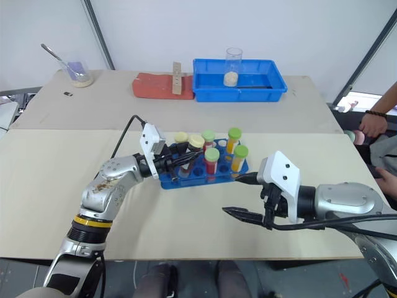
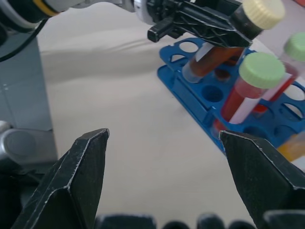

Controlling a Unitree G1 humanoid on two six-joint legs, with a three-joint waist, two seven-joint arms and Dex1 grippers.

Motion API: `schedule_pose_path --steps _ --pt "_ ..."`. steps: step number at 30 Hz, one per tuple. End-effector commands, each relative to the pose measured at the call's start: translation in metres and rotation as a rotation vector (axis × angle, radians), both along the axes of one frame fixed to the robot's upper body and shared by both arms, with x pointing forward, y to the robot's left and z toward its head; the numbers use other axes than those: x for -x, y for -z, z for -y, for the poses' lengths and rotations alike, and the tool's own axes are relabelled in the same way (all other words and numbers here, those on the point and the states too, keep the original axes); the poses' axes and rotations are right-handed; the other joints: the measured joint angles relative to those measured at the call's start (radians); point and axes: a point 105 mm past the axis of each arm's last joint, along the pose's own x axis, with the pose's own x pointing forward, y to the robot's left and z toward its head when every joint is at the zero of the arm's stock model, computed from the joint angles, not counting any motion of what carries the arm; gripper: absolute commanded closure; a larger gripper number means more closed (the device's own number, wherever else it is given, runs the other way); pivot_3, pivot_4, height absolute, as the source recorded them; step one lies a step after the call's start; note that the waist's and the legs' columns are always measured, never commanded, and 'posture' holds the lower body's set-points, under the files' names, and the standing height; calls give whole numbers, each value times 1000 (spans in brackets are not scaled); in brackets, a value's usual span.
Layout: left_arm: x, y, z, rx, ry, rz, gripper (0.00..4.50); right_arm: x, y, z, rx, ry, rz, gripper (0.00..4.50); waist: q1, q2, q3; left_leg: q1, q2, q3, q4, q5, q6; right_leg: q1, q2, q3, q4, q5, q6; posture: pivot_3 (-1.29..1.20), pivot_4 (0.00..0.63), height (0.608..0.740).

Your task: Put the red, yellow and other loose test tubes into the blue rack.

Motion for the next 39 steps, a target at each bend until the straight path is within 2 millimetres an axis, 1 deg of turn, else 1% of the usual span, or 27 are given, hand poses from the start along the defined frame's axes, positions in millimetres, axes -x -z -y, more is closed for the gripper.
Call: schedule_pose_path --steps 1,8,17,19,20,23,24,25,29,33,39 --pt "-1 2 0 9 -20 27 3566 1 -8 0 5 4 56 369 -1 0 0 0 0 0 0 0 0 0 0 0 0 0 0 0 150 740" --pt "-1 6 2 29 -42 35 3566 1 -8 -2 -3 6 57 369 0 0 0 1 0 0 0 0 0 1 0 0 0 0 0 0 150 740" --pt "5 19 -11 30 -88 46 3566 -3 -7 0 -11 34 65 369 -3 0 0 4 0 0 0 0 0 6 0 0 -1 0 0 0 150 740" --pt "4 21 -13 25 -102 45 2520 -4 -8 0 -11 39 68 369 -4 0 0 5 0 0 -1 0 0 7 0 0 -2 -1 -2 0 150 740" --pt "4 21 -14 26 -106 43 2197 -4 -8 1 -11 41 69 369 -4 0 0 6 1 0 -1 0 0 7 0 0 -2 -1 -2 0 150 740" --pt "5 22 -15 27 -110 36 639 -5 -8 1 -13 44 69 369 -2 0 0 6 1 0 -1 0 0 8 0 -1 -2 -2 -2 0 150 740" --pt "5 23 -16 24 -111 36 202 -6 -8 2 -14 46 69 369 -1 0 0 6 1 0 -1 0 0 8 0 -1 -2 -2 -2 0 150 740" --pt "6 24 -17 21 -112 36 45 -6 -8 2 -14 47 69 369 1 0 0 5 0 0 -1 0 0 8 0 -1 -3 -2 -2 0 150 740" --pt "8 25 -18 14 -114 34 45 -7 -8 2 -16 50 70 369 0 0 0 5 0 0 -1 0 0 8 -1 -1 -4 -3 -4 0 150 740" --pt "12 25 -13 -15 -82 24 45 -7 -6 2 -16 50 67 369 0 0 0 5 0 0 -1 0 0 8 -1 -1 -4 -2 -3 0 150 740" --pt "7 16 -13 -93 -82 21 45 -6 -5 3 -16 51 61 369 0 0 0 5 0 0 -1 0 0 8 -1 -1 -4 -3 -4 0 150 740"
